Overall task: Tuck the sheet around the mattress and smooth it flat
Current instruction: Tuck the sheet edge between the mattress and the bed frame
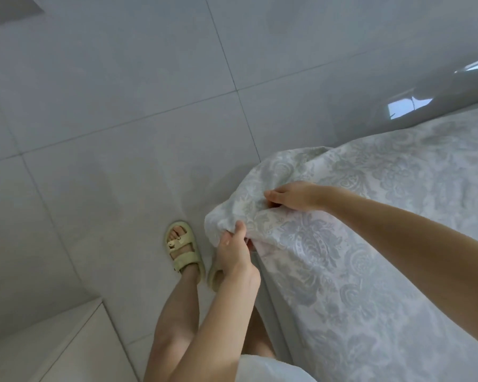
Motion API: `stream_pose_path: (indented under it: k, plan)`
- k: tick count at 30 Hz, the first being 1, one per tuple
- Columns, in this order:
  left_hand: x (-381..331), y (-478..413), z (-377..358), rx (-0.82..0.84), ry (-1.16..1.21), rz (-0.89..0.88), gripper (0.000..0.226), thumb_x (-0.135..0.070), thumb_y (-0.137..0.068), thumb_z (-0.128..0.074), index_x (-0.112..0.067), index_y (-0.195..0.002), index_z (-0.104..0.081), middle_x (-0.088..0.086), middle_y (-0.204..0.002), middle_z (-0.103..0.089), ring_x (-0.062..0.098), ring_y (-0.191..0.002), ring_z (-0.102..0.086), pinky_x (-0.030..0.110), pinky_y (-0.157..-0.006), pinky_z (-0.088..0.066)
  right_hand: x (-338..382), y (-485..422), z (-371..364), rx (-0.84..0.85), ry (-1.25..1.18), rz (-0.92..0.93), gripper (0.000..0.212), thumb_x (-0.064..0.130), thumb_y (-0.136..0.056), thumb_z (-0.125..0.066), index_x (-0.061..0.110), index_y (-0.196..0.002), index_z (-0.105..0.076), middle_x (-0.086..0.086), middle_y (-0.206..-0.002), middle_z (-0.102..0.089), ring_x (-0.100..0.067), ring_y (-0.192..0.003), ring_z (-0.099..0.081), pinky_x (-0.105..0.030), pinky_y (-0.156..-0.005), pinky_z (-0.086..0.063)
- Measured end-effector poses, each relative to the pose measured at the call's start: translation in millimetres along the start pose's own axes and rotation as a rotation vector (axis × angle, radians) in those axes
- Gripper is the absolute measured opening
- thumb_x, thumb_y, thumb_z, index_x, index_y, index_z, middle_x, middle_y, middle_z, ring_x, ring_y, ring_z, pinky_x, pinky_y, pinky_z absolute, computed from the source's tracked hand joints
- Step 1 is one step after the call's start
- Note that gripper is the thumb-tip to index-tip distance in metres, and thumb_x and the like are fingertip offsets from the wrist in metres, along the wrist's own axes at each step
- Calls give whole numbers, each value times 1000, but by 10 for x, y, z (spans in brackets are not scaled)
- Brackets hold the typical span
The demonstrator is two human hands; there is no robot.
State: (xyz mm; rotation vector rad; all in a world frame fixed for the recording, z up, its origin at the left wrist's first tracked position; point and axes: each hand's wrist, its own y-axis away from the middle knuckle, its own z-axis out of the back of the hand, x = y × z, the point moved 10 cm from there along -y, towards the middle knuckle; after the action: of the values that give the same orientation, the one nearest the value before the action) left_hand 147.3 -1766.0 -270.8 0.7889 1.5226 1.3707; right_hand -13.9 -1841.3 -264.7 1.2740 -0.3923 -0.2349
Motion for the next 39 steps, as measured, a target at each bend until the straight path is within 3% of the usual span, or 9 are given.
stream_pose_path:
  k: [7,14,18,22,25,28,33,36,39]
  plan:
    - [-55,261,-73,108,87,-69,8,-19,-89,-63,-20,-91,-70,1,-95,-73,19,-98,-67,36,-92,-51,32,133,-28,64,-72,23,61,55,-98,-19,20,-110,-68,0,-110,-65,-19,-106,-58,-34,-102,-38]
    - [147,834,-867,640,116,-13,38,-31,-89,-52,-5,-113,-65,15,-115,-68,26,-111,-63,39,-99,-48,-276,1008,185,-96,-590,232,62,76,-78,-43,18,-81,-62,-1,-78,-70,-17,-80,-64,-32,-82,-47]
    - [402,816,-1218,771,-47,142,56,-51,-99,-24,-17,-127,-58,12,-125,-63,22,-121,-57,43,-110,-36,-326,1281,272,-214,-470,358,65,82,-75,-33,22,-84,-58,2,-88,-70,-14,-89,-66,-39,-89,-50]
    - [449,770,-1261,799,-168,192,59,-60,-94,-22,-26,-114,-65,4,-121,-66,15,-115,-61,30,-102,-44,-384,1328,731,-464,-452,339,48,76,-79,-30,36,-90,-55,12,-90,-74,-6,-77,-68,-16,-66,-49]
    - [482,855,-1280,851,-243,212,57,-64,-91,-23,-31,-116,-61,-3,-117,-67,11,-112,-61,24,-96,-46,-666,965,1117,-574,-623,225,40,63,-92,-29,38,-110,-56,14,-108,-69,-10,-109,-59,-19,-93,-39]
    - [534,871,-1319,849,-269,204,64,-70,-86,-31,-29,-132,-52,-5,-128,-61,10,-120,-55,28,-104,-41,-717,431,893,-254,-541,69,49,57,-96,-28,34,-136,-45,7,-140,-48,-13,-132,-41,-29,-105,-29]
    - [533,1034,-1349,918,-227,161,68,-65,-82,-40,-24,-135,-49,-5,-128,-60,8,-121,-54,25,-105,-40,-574,429,21,380,-613,-67,72,72,-79,-43,22,-127,-59,-1,-125,-63,-14,-113,-60,-28,-100,-43]
    - [500,970,-1404,857,-355,7,47,-44,-100,-30,-18,-136,-46,-8,-126,-59,11,-125,-51,22,-102,-40,-706,516,98,321,-254,-47,133,102,-33,-37,19,-136,-46,3,-139,-48,-11,-125,-48,-15,-102,-38]
    - [90,746,-1109,597,-522,-324,48,-39,-98,-32,-8,-105,-68,0,-103,-70,13,-103,-64,21,-89,-48,-593,649,197,271,29,113,100,90,-60,-22,33,-142,-33,11,-143,-42,-8,-128,-43,3,-79,-36]
